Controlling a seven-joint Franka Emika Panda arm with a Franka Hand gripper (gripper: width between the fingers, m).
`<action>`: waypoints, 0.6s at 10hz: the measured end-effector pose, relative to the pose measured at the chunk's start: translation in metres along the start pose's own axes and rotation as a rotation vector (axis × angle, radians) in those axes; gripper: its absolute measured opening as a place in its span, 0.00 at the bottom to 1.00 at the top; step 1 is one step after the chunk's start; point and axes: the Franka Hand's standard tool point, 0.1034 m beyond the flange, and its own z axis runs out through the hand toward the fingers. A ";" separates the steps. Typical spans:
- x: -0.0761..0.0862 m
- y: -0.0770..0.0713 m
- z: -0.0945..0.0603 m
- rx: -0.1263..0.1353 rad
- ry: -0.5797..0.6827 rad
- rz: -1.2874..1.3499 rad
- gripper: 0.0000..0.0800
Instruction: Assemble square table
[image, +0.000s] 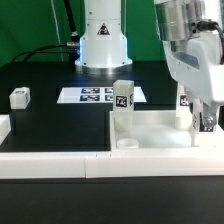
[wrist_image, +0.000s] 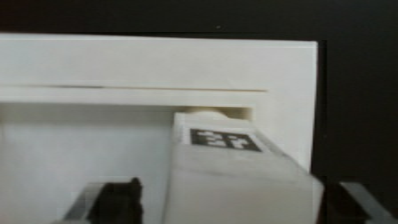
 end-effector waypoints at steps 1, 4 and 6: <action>-0.004 -0.001 0.001 0.001 -0.004 -0.185 0.66; -0.004 -0.002 0.001 0.012 0.000 -0.514 0.80; -0.002 -0.001 0.002 -0.017 0.007 -0.891 0.81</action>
Offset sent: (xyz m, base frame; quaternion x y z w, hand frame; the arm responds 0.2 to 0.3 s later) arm 0.0000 0.0000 0.0000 0.0000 0.0000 -0.1938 0.9810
